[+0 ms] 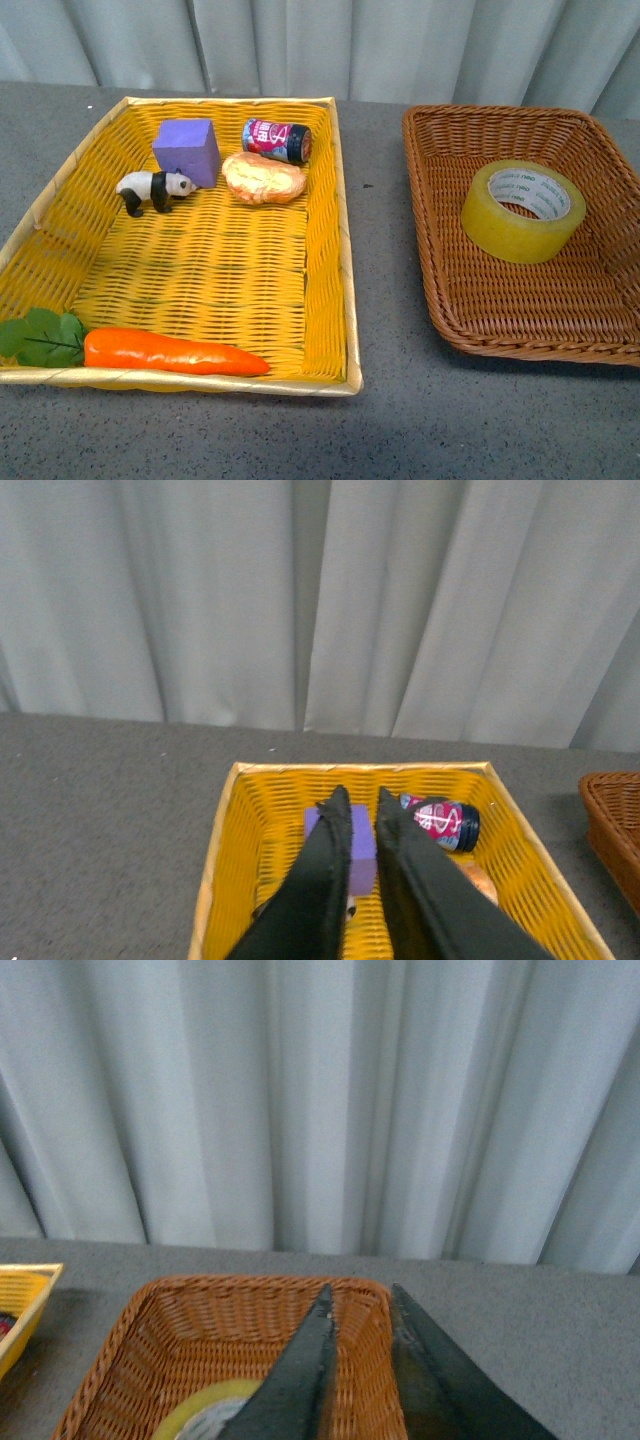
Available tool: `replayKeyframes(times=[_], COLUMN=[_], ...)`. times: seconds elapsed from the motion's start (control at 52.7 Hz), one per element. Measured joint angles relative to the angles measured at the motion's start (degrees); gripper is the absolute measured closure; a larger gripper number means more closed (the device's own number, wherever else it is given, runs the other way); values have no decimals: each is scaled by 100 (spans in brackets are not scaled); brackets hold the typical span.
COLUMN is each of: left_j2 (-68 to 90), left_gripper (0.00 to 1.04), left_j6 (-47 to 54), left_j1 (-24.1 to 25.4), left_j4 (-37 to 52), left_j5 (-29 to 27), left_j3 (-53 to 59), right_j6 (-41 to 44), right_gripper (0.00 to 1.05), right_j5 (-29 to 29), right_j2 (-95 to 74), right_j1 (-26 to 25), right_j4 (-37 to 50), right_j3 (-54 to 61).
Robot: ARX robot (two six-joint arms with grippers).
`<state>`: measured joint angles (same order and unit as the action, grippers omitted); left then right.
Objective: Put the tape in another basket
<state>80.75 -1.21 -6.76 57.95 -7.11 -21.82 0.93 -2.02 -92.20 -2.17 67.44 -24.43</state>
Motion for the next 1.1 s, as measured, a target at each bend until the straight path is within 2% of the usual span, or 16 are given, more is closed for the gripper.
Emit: replayKeyframes(times=[0.019, 0.095, 0.36, 0.417, 0.512, 1.1], left_j2=[-79, -404, -1390, -1648, -1731, -4444], left_gripper=[101, 101, 101, 101, 101, 101], left_j6=[-2, 31, 72, 79, 76, 76], left_j1=[26, 85, 273, 507, 654, 662], left_j4=[4, 13, -205, -319, -70, -2245], left_j5=[24, 122, 310, 647, 673, 713], left_j3=[85, 389, 1143, 1296, 1600, 2063], right_j6=[0, 0, -17, -20, -17, -33], right_gripper=[92, 104, 104, 104, 104, 104], right_j5=[70, 197, 214, 205, 205, 201], right_j2=[72, 393, 1523, 1808, 2247, 5130], right_j1=[59, 170, 197, 201, 203, 205], right_j4=[0, -7, -280, -400, -629, -2798], right_j3=[103, 476, 1300, 1464, 1681, 2378])
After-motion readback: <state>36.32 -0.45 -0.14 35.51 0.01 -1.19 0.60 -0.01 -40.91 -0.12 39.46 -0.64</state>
